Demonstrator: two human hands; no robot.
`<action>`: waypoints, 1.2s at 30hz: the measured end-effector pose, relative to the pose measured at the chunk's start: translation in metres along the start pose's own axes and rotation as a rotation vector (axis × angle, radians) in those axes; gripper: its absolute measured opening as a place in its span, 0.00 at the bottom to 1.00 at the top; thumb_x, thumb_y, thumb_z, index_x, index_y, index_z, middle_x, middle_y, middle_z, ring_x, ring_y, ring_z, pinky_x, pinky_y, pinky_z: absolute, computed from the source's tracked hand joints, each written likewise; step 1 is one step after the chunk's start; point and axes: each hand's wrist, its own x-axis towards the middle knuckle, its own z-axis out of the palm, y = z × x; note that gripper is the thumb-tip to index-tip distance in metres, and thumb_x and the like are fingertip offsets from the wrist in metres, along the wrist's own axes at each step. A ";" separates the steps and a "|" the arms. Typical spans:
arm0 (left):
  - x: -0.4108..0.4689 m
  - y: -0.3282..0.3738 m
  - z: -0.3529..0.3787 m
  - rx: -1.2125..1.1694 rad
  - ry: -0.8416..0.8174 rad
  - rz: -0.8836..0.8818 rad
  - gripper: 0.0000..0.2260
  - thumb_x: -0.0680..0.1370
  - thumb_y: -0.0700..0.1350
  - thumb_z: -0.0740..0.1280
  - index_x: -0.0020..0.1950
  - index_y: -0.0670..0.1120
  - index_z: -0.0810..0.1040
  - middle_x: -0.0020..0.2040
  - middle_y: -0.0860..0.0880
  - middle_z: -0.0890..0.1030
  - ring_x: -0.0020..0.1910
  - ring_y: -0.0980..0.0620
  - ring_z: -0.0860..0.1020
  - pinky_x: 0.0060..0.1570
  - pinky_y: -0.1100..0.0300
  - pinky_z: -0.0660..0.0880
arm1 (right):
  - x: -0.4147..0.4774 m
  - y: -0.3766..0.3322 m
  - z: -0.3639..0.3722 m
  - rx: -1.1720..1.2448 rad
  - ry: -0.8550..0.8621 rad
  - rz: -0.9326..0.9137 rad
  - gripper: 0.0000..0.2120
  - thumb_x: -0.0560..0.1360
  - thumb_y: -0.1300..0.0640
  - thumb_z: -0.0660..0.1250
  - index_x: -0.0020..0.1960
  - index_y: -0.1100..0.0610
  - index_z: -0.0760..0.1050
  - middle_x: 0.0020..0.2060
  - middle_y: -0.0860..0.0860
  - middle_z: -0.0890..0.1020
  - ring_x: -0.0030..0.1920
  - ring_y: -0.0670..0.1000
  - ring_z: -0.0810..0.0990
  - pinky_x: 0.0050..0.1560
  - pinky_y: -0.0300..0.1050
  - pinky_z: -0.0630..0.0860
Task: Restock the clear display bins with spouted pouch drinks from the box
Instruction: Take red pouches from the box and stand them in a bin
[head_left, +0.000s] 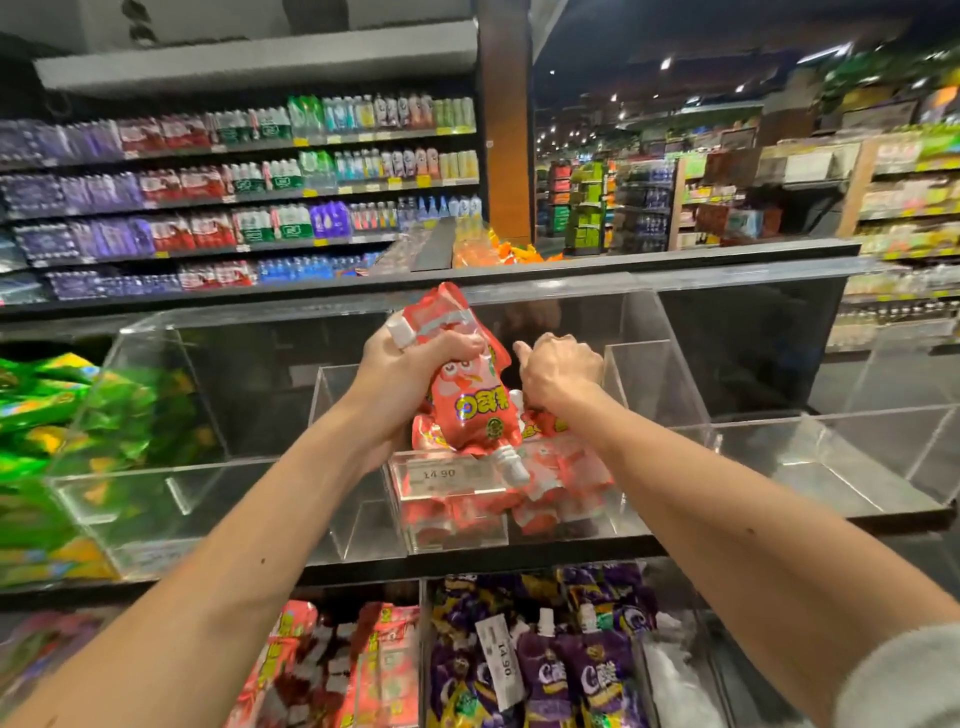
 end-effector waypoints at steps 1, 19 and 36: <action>0.000 0.000 0.001 0.009 0.004 -0.006 0.21 0.68 0.40 0.75 0.59 0.38 0.76 0.49 0.36 0.83 0.47 0.38 0.84 0.49 0.41 0.82 | 0.001 0.000 -0.002 -0.003 -0.049 0.008 0.26 0.84 0.43 0.49 0.67 0.59 0.73 0.65 0.59 0.76 0.65 0.62 0.75 0.60 0.52 0.72; -0.005 0.005 0.008 -0.079 -0.082 -0.188 0.30 0.69 0.50 0.73 0.66 0.35 0.75 0.62 0.32 0.79 0.61 0.33 0.78 0.66 0.36 0.71 | -0.037 0.013 -0.077 0.745 -0.603 -0.354 0.17 0.77 0.53 0.70 0.64 0.56 0.75 0.48 0.57 0.86 0.43 0.53 0.84 0.46 0.55 0.81; 0.019 0.025 -0.004 -0.099 0.167 0.007 0.06 0.76 0.48 0.72 0.49 0.49 0.77 0.37 0.49 0.83 0.34 0.51 0.83 0.34 0.55 0.82 | -0.048 0.029 -0.072 0.695 -0.522 -0.396 0.10 0.83 0.57 0.60 0.61 0.48 0.75 0.49 0.55 0.83 0.41 0.61 0.82 0.37 0.53 0.76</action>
